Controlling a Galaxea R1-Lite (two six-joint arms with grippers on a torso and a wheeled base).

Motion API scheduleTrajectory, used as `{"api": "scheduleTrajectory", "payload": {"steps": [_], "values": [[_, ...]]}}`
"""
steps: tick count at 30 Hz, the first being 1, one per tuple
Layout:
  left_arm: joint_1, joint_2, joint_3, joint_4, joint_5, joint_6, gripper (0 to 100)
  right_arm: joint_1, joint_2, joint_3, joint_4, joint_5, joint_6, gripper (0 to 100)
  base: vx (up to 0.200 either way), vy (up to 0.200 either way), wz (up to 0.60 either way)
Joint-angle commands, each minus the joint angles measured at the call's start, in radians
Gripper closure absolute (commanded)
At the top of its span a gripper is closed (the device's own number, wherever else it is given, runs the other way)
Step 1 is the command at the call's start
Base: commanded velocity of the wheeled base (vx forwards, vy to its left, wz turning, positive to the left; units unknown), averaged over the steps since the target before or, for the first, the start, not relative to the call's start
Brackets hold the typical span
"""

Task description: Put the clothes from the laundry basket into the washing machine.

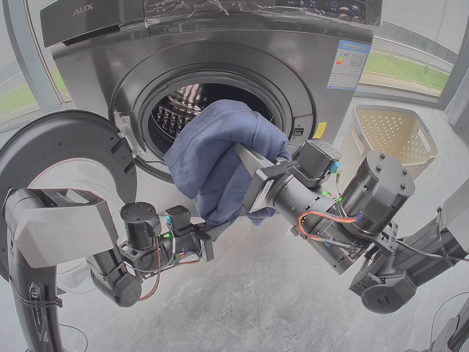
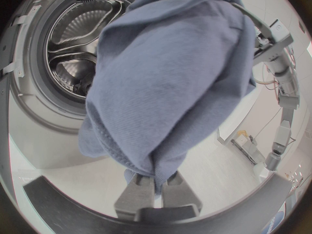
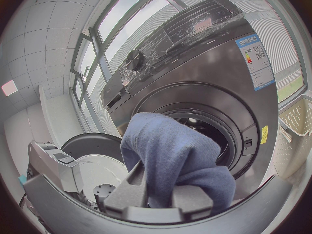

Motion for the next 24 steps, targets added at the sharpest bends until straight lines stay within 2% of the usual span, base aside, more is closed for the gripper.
{"api": "scheduleTrajectory", "payload": {"steps": [1, 2, 3, 10, 11, 12, 18, 23, 24], "values": [[-0.057, -0.153, 0.212, -0.039, -0.001, 0.008, 100, -0.021, 0.027, 0.022, -0.012, 0.005, 0.003, 100, 0.000, 0.000, 0.00], [-0.066, -0.176, 0.241, -0.039, 0.001, 0.010, 100, -0.021, 0.030, 0.023, -0.020, 0.005, 0.003, 100, 0.000, 0.000, 0.00], [-0.072, -0.197, 0.264, -0.039, 0.002, 0.013, 100, -0.023, 0.031, 0.023, -0.026, 0.010, 0.002, 0, 0.000, 0.000, 0.00], [-0.069, -0.262, 0.301, -0.039, 0.010, 0.013, 100, -0.012, 0.050, 0.039, -0.029, 0.024, 0.008, 0, 0.000, 0.000, 0.00], [-0.063, -0.288, 0.301, -0.040, 0.057, 0.005, 100, -0.020, 0.066, 0.120, -0.034, 0.031, 0.005, 0, 0.000, 0.000, 0.00], [-0.058, -0.297, 0.301, -0.040, 0.066, 0.004, 100, -0.020, 0.071, 0.144, -0.040, 0.036, 0.005, 0, 0.000, 0.000, 0.00], [-0.041, -0.325, 0.263, -0.039, 0.074, -0.010, 100, -0.017, 0.080, 0.239, -0.097, 0.041, 0.000, 0, 0.000, 0.000, 0.00], [-0.040, -0.326, 0.231, -0.040, 0.096, -0.036, 100, -0.026, 0.086, 0.272, -0.098, 0.039, 0.002, 0, 0.000, 0.000, 0.00], [-0.040, -0.329, 0.217, -0.040, 0.111, -0.050, 100, -0.032, 0.096, 0.282, -0.098, 0.039, 0.003, 0, 0.000, 0.000, 0.00]]}}
